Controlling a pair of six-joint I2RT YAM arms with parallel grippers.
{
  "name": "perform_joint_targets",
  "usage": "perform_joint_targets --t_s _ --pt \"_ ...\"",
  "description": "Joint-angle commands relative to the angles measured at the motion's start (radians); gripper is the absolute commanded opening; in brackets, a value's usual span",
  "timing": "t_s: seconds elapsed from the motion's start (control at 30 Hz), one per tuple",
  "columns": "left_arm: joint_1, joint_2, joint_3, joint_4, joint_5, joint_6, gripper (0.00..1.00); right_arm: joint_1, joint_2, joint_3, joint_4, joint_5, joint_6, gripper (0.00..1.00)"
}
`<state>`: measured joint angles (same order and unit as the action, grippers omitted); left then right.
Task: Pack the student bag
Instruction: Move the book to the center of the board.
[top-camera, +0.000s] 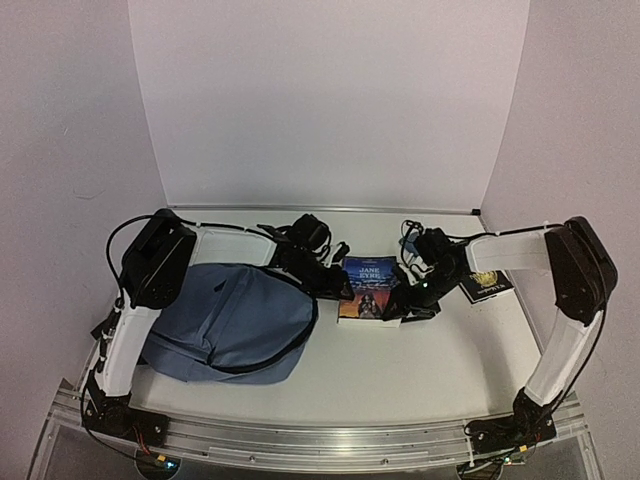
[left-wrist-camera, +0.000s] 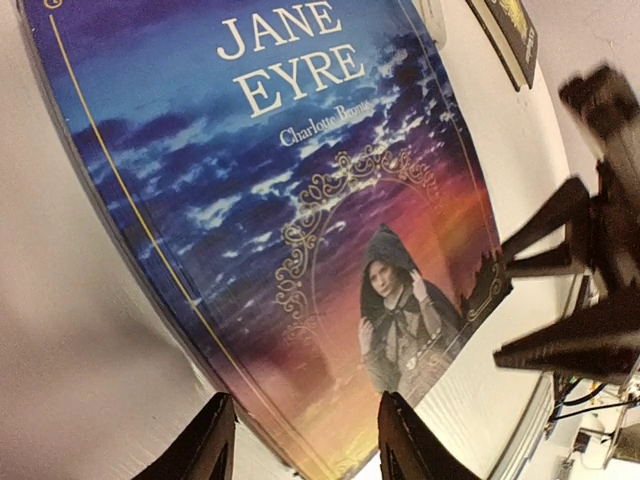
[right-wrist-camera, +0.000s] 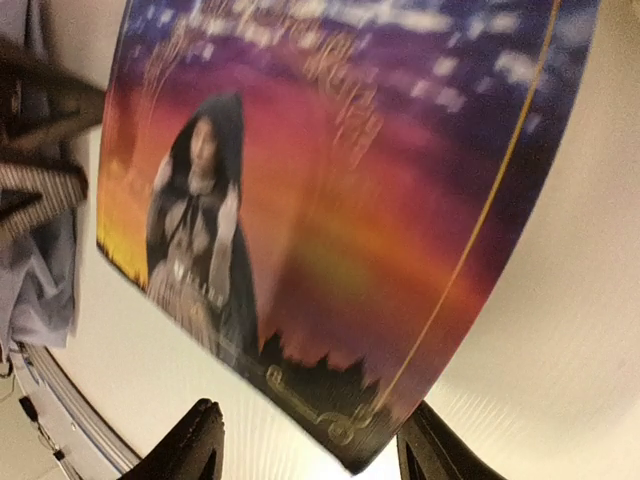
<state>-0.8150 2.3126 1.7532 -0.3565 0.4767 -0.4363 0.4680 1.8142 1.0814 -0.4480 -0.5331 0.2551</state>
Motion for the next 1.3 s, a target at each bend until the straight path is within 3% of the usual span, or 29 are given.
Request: perform_joint_targets --t_s 0.0,0.1,0.3,0.4,0.57,0.77,0.97,1.27 --pt "0.006 -0.082 -0.016 0.059 -0.003 -0.036 0.52 0.081 -0.146 -0.091 -0.009 -0.116 -0.07 0.62" --pt "0.004 -0.077 -0.002 0.046 -0.013 -0.039 0.55 0.11 -0.208 -0.101 -0.008 -0.169 -0.077 0.66" --pt "-0.007 -0.163 -0.055 0.086 -0.127 -0.043 0.65 0.02 -0.278 -0.008 -0.032 -0.022 -0.119 0.79" --pt "-0.001 -0.129 0.018 0.037 -0.225 -0.024 0.76 -0.063 -0.233 0.044 -0.034 0.003 -0.104 0.8" --pt "0.029 0.026 0.244 -0.009 -0.26 0.028 0.84 -0.116 -0.139 0.118 -0.032 0.084 -0.146 0.82" --pt "0.068 0.193 0.486 -0.022 -0.243 0.022 0.84 -0.135 -0.006 0.262 -0.006 0.087 -0.141 0.82" --pt "0.096 0.347 0.697 -0.044 -0.16 0.018 0.83 -0.137 0.034 0.245 0.012 0.055 -0.118 0.82" --pt "0.098 0.376 0.658 0.014 -0.052 0.008 0.74 -0.132 0.12 0.175 0.076 -0.104 -0.03 0.76"
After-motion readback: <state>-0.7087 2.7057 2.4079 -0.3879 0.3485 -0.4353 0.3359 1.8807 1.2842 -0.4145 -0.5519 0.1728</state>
